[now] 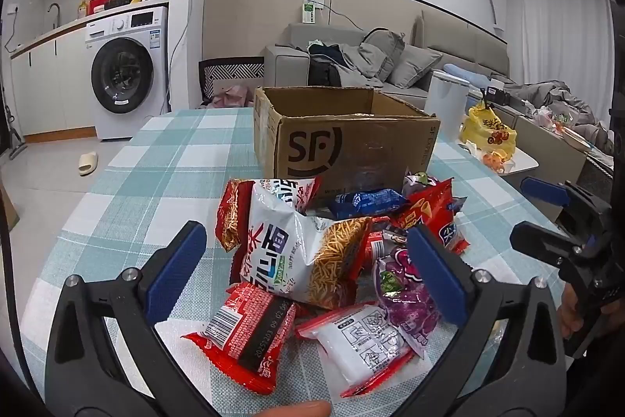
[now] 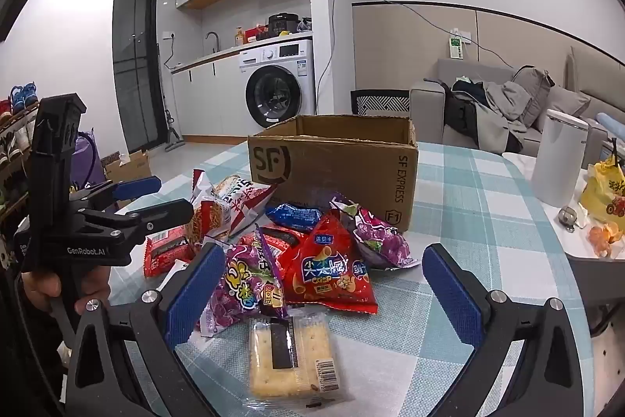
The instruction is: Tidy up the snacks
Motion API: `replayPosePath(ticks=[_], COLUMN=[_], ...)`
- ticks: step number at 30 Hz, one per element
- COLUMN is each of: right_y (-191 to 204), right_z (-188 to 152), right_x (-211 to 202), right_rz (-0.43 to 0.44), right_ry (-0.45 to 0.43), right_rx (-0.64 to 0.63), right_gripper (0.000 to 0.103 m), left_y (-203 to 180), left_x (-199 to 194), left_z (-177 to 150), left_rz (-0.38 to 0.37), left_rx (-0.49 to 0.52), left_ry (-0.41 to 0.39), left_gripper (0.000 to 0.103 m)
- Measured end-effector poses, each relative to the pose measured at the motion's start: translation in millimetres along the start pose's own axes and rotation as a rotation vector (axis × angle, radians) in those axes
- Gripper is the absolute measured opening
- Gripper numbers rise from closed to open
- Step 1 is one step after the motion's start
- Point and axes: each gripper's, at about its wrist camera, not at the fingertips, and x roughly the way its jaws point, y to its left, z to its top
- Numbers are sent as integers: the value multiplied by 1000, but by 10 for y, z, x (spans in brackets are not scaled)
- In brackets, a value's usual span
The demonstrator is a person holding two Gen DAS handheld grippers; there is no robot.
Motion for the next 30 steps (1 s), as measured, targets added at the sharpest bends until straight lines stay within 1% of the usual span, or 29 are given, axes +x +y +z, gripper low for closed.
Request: replayPosePath(ticks=[30], right_y=[5], right_z=[-2], right_x=[17], right_rz=[-4], right_ry=[6], right_rx=[3], right_gripper=[103], left_y=[0], left_x=[0], left_z=[0], left_rz=[1], left_rx=[0], left_ry=[2], left_gripper=[103])
